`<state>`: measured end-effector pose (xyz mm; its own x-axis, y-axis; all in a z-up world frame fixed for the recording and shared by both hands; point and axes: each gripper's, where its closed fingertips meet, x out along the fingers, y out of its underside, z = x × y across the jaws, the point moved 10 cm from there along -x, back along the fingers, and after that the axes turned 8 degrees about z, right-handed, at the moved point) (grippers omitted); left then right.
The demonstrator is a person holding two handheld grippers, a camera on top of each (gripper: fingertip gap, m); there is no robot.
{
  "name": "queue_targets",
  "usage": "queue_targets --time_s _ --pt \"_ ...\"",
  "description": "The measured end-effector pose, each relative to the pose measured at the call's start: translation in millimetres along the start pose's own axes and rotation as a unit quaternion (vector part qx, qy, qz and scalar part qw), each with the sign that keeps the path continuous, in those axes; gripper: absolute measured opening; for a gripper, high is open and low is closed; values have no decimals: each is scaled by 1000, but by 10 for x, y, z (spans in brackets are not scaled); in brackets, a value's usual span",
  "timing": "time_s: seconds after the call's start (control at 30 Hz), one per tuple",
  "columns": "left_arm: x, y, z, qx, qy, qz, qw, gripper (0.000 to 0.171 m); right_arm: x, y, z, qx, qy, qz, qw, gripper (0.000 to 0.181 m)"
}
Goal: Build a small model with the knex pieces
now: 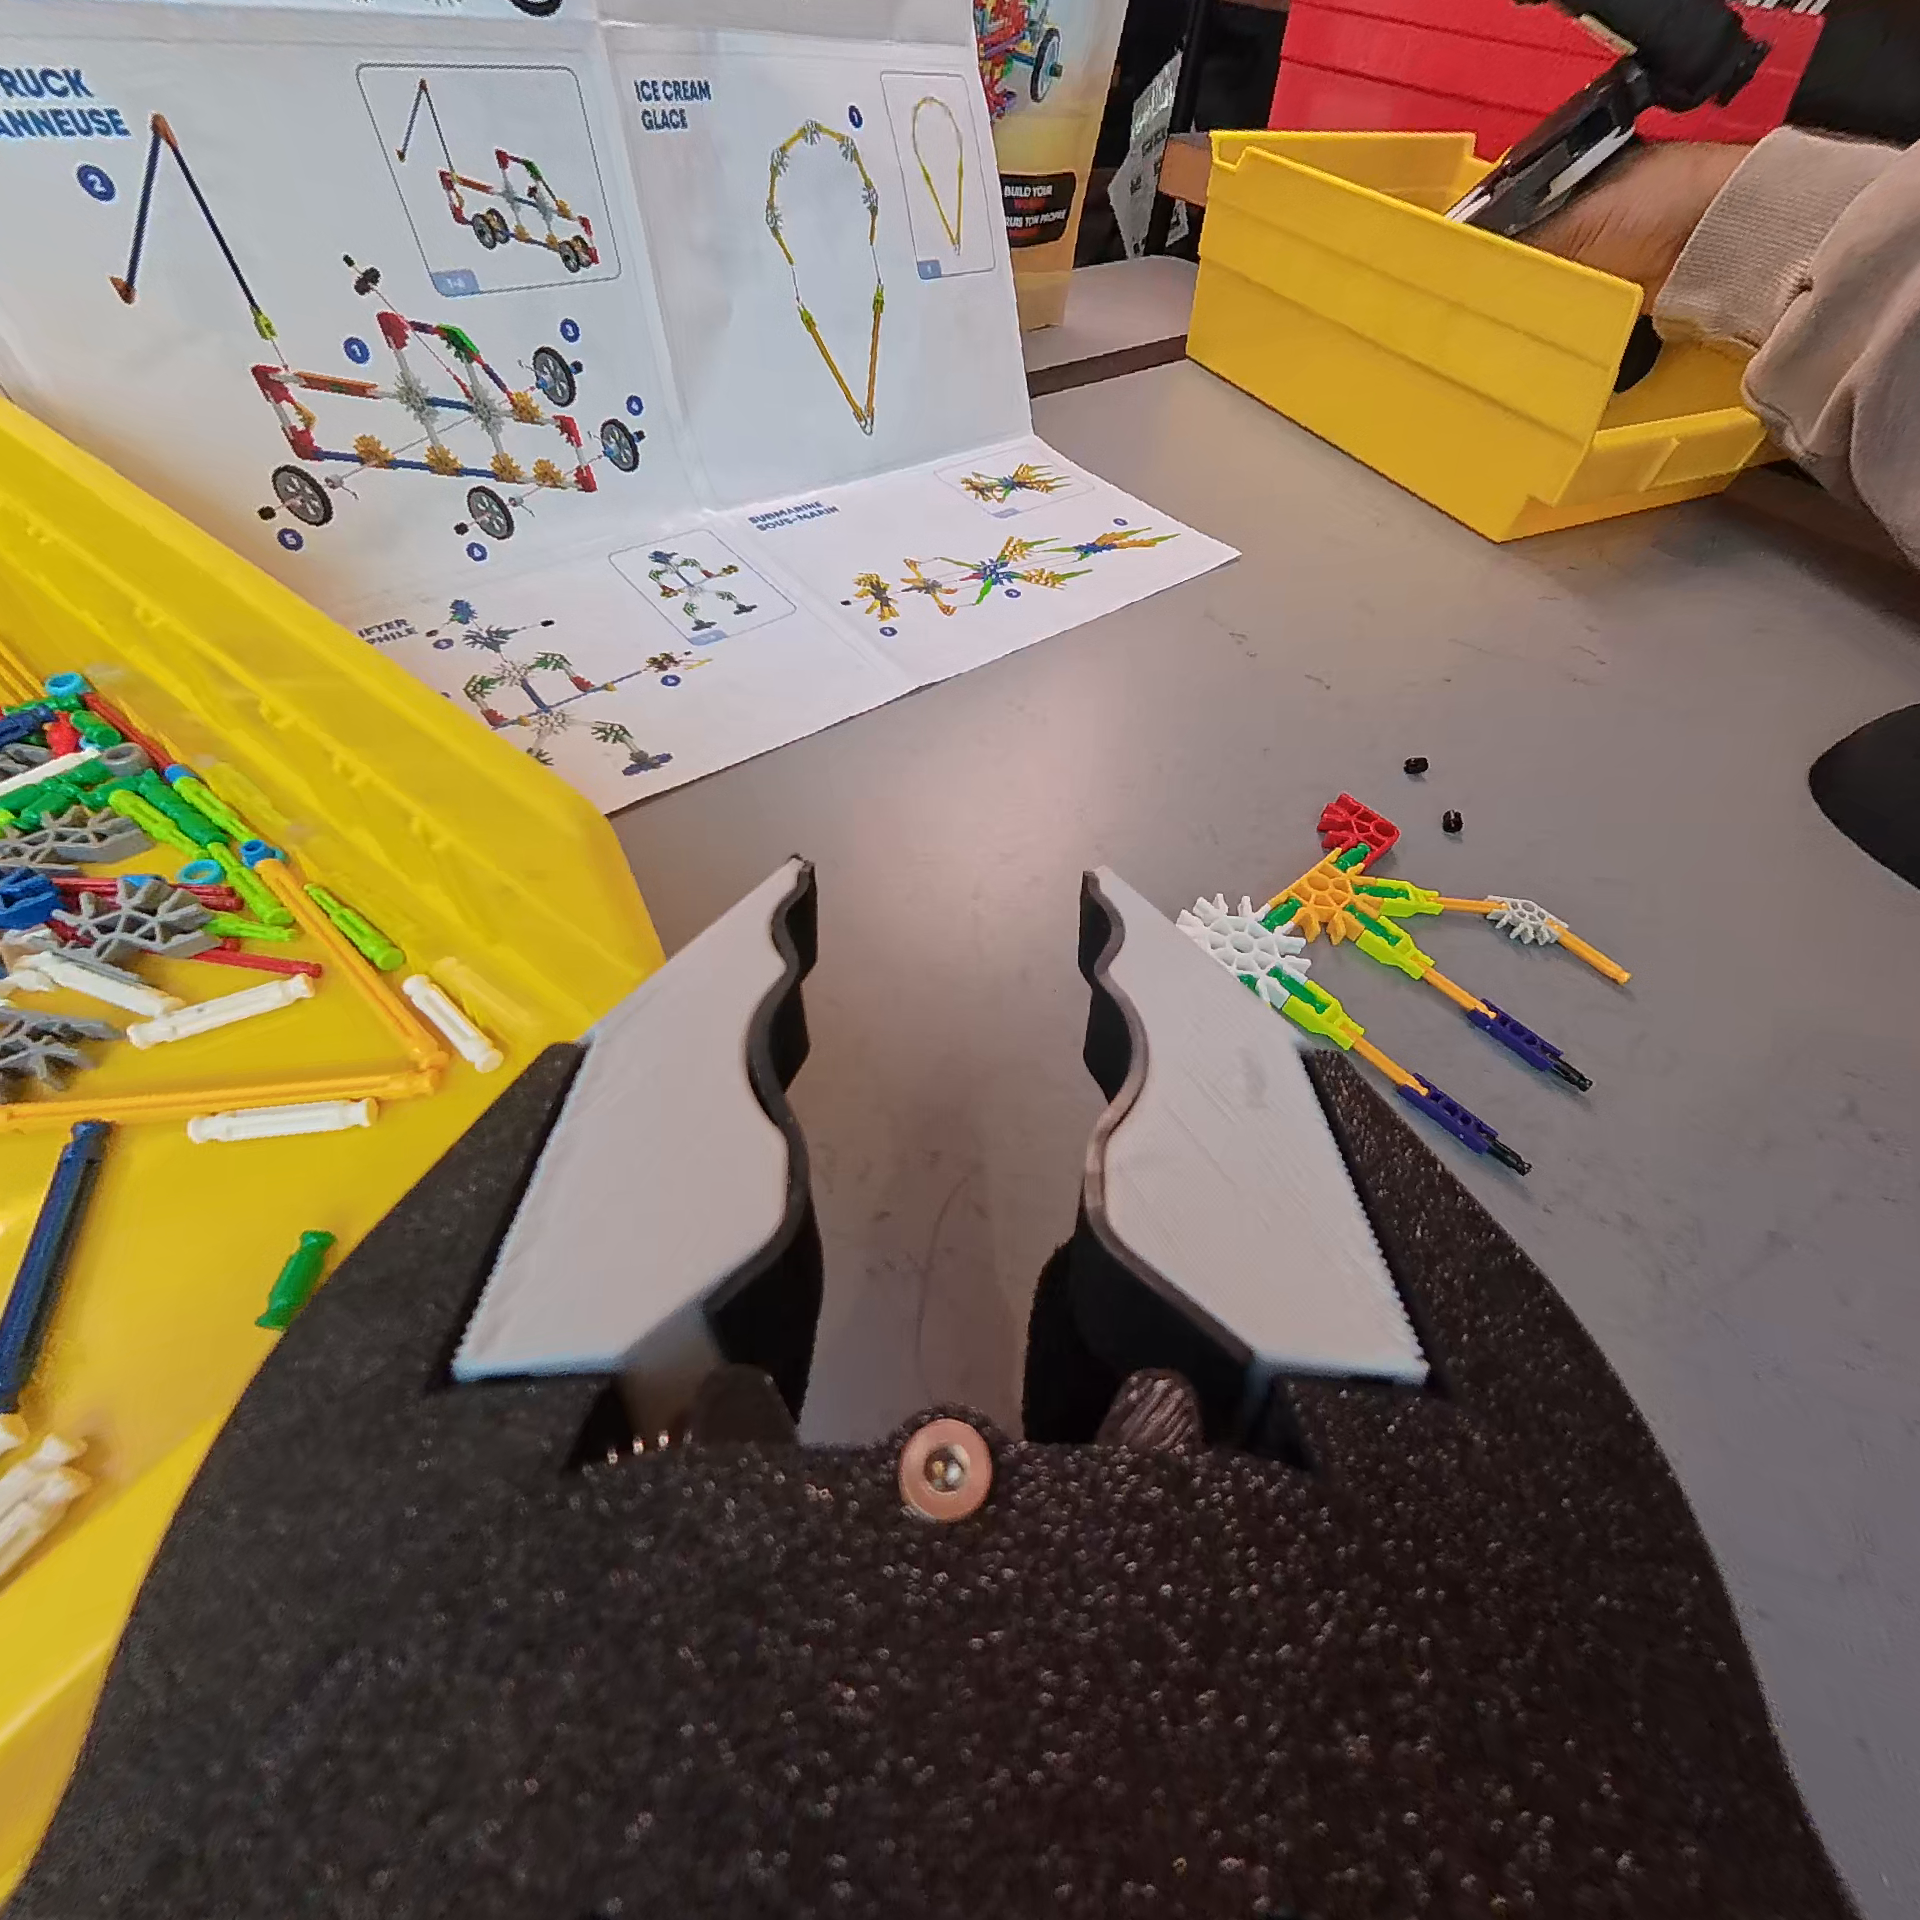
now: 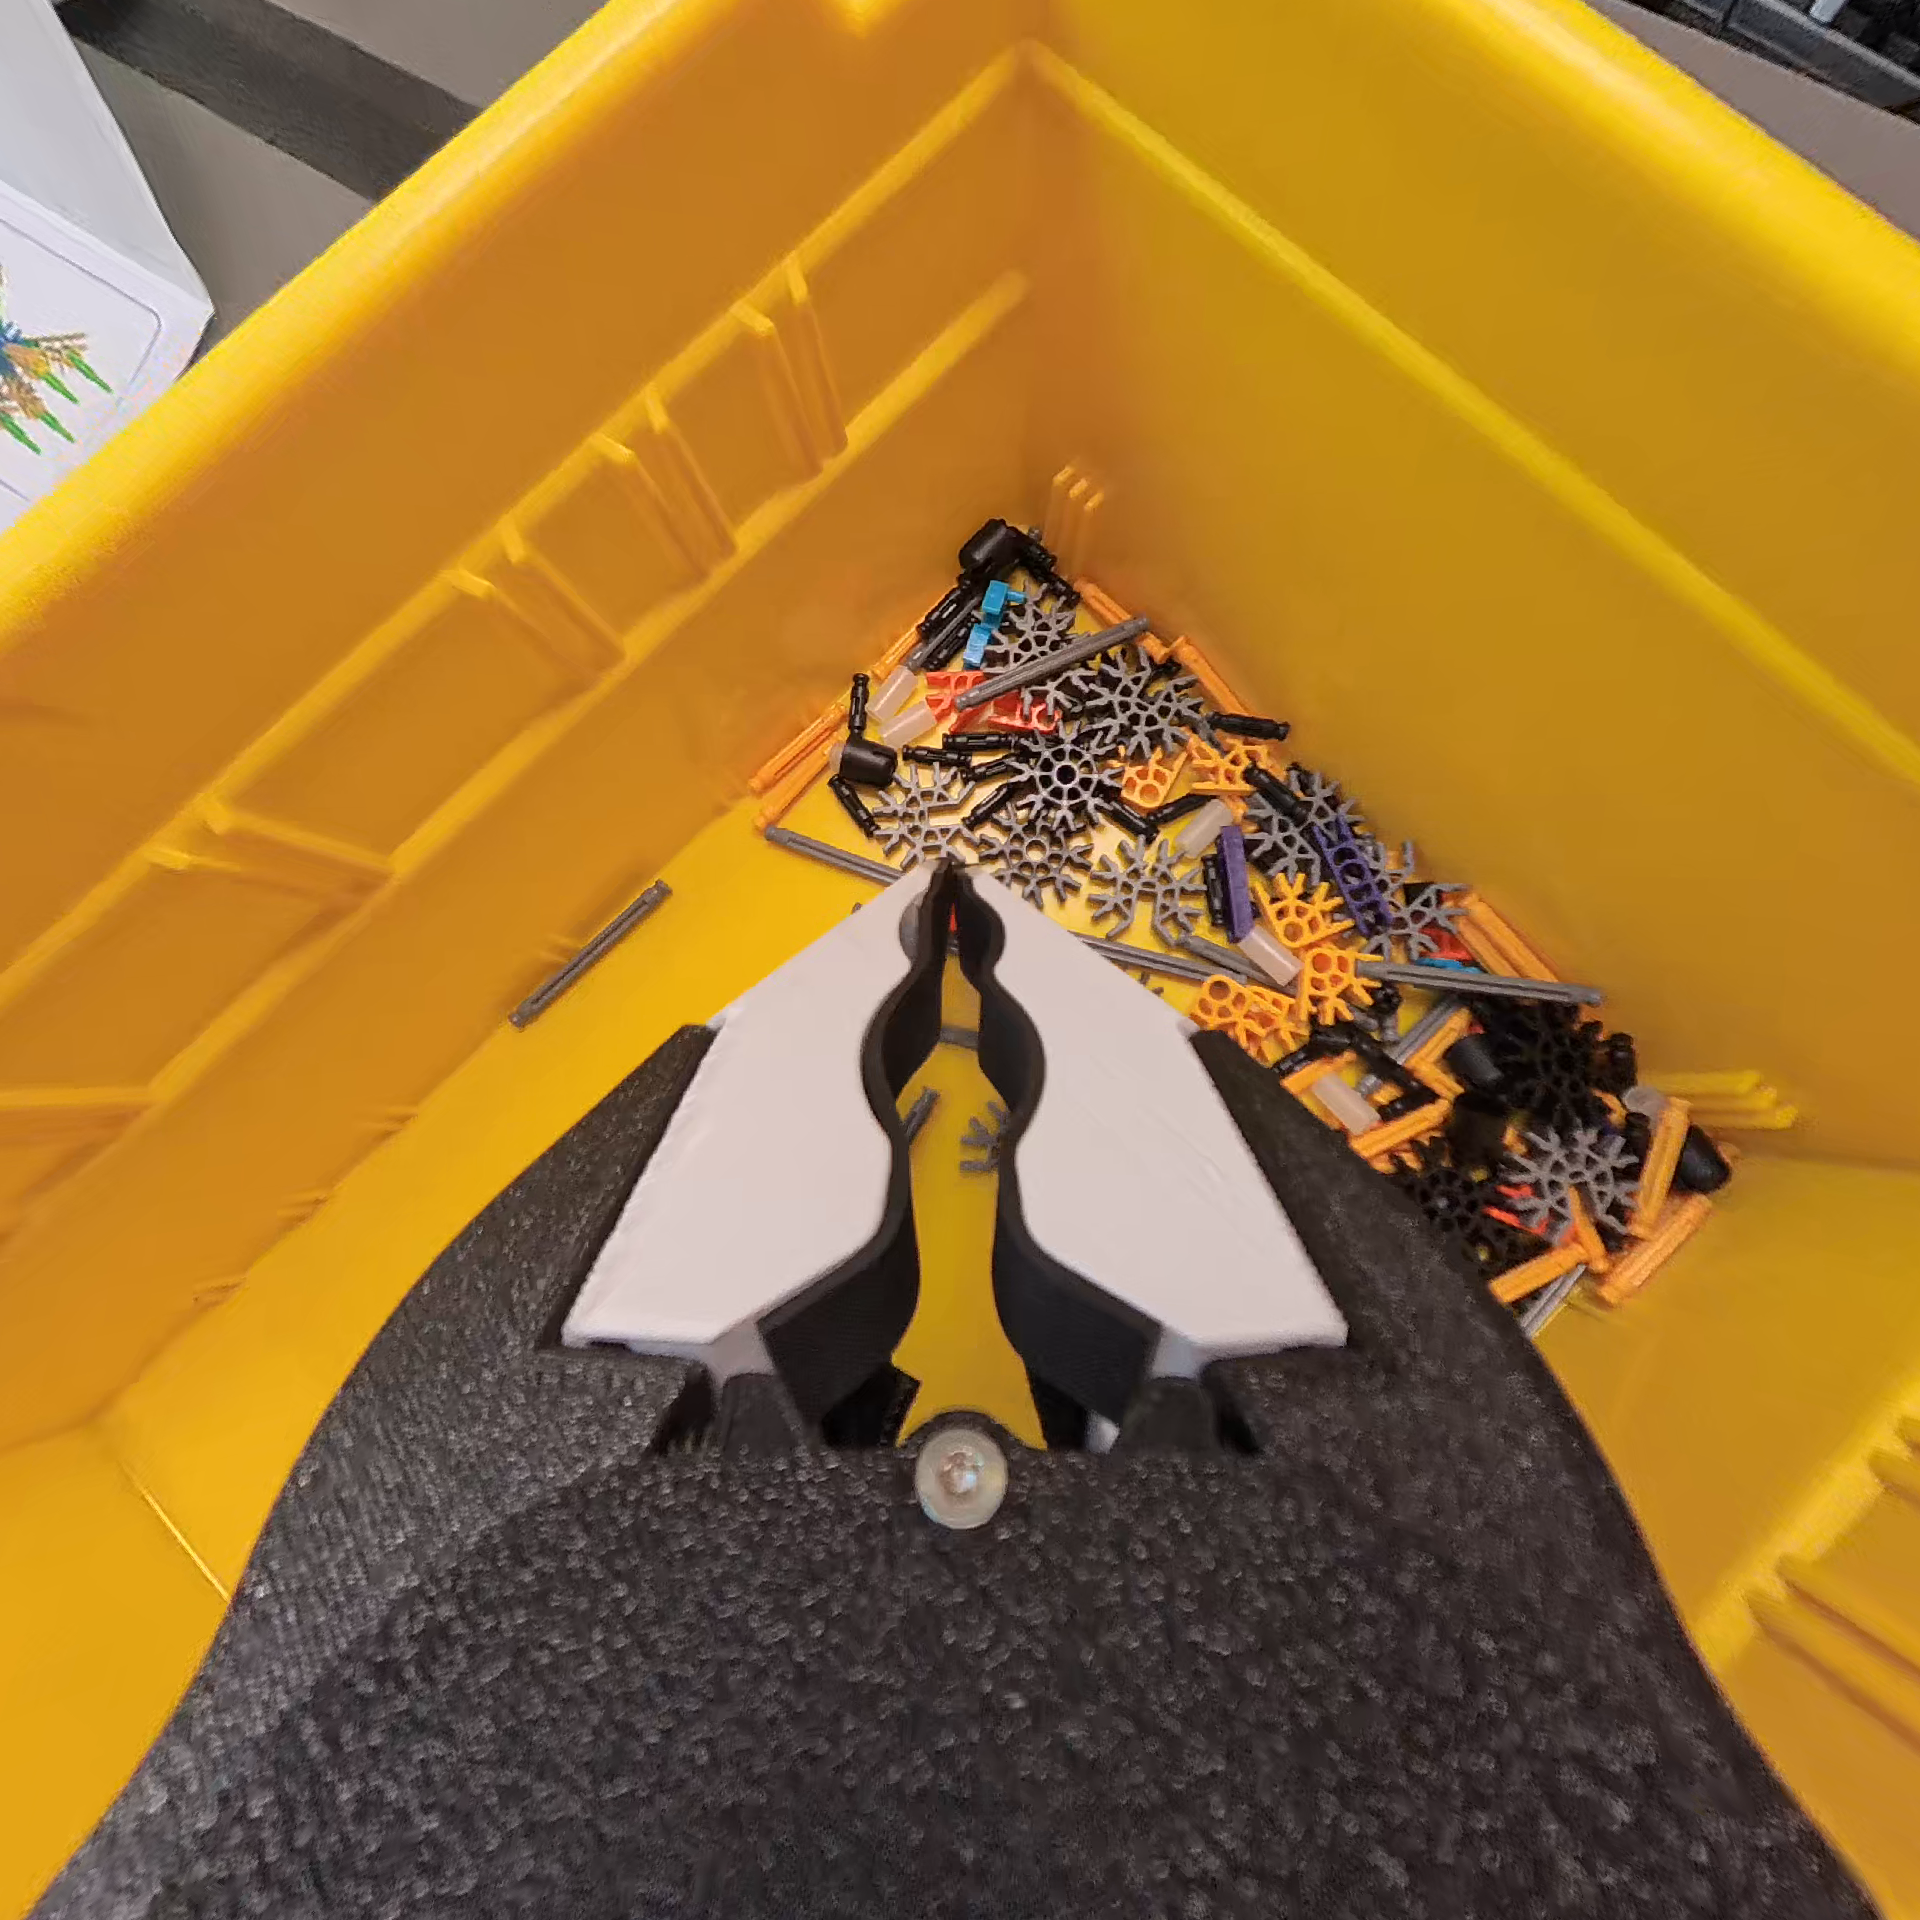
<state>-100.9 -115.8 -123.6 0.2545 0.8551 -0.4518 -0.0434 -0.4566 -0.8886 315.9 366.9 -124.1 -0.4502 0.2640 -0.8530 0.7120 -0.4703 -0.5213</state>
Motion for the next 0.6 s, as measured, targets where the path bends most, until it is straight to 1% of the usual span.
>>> queue_targets --time_s 0.07,0.13,0.23,0.3,0.43,0.6 --pt "-1 0 -2 1 1 -1 1000 50 -15 -15 34 -16 -13 25 999 0" --pt "-5 0 -2 1 1 -2 1000 50 -56 -32 59 -19 -36 69 997 0" --pt "-12 -2 -5 1 4 -5 1000 50 -133 -46 17 -31 7 132 991 0" --pt "-15 -4 -4 1 7 -7 1000 50 -163 -107 7 -36 24 118 992 0" --pt "-22 -5 -3 -1 11 -10 1000 50 -114 -180 7 -27 29 79 996 0" --pt "-31 -6 2 -4 15 -14 1000 50 16 -150 -7 12 9 72 997 0"
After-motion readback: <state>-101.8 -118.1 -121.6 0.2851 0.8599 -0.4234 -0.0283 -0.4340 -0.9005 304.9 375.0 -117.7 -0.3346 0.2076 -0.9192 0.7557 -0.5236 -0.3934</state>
